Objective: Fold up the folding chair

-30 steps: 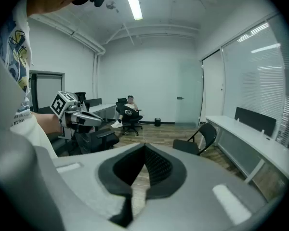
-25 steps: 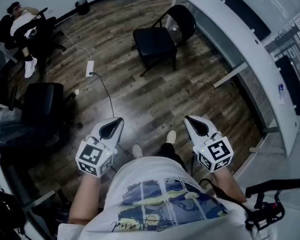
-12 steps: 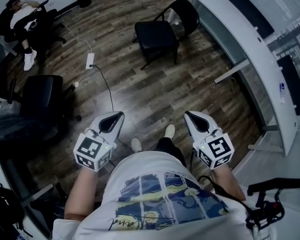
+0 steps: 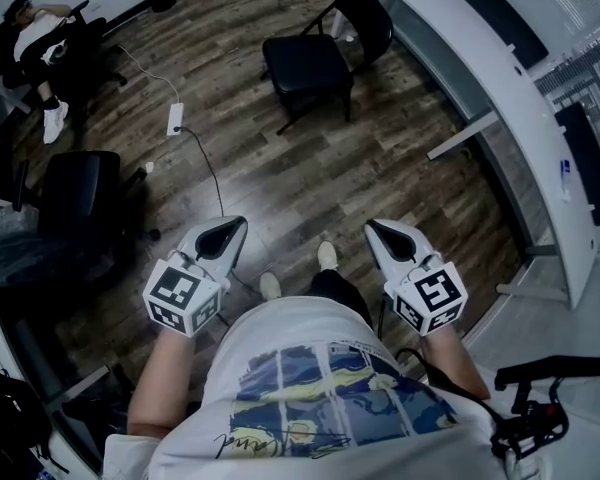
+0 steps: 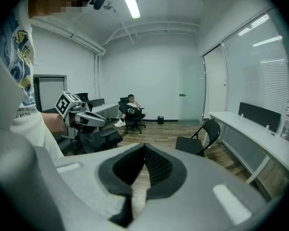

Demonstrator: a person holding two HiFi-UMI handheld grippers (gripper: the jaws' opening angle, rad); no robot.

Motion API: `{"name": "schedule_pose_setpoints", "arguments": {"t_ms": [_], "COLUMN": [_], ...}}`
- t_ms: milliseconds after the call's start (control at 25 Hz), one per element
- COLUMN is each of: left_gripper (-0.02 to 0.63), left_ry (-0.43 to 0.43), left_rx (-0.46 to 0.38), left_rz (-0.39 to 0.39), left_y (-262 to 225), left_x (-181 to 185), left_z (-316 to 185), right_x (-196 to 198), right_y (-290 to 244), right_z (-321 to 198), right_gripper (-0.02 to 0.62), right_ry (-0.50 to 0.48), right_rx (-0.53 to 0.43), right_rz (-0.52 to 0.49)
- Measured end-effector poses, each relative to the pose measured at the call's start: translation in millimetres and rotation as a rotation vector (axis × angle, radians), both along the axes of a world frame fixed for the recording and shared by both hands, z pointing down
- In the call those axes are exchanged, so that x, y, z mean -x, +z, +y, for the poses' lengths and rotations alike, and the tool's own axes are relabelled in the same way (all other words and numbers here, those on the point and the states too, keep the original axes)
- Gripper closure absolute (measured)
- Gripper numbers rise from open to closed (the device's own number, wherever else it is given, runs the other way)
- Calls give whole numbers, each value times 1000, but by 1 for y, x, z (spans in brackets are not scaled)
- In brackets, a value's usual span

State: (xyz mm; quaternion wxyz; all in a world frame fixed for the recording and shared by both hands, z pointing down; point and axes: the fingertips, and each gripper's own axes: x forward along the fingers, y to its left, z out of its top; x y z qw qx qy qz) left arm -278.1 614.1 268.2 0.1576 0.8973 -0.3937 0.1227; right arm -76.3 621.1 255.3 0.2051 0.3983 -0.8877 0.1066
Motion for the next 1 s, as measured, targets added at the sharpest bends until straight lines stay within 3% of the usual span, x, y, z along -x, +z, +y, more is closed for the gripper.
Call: {"name": "schedule_pose_setpoints", "arguments": {"t_ms": [400,1000], "left_gripper": [606,606], "left_ry": [-37,-126], "left_rx": [4,-35], "left_rz": [-10,4], "left_y": [1,-16], "left_x": [-38,-155], "left_z": [-36,-121], "right_x": [-35,-145], "right_y": [5,14], "right_z": [-42,-119], "right_gripper": [571,549], "right_ry": [-22,-57], "right_rx": [-2,11], "right_rz": [-45,-54]}}
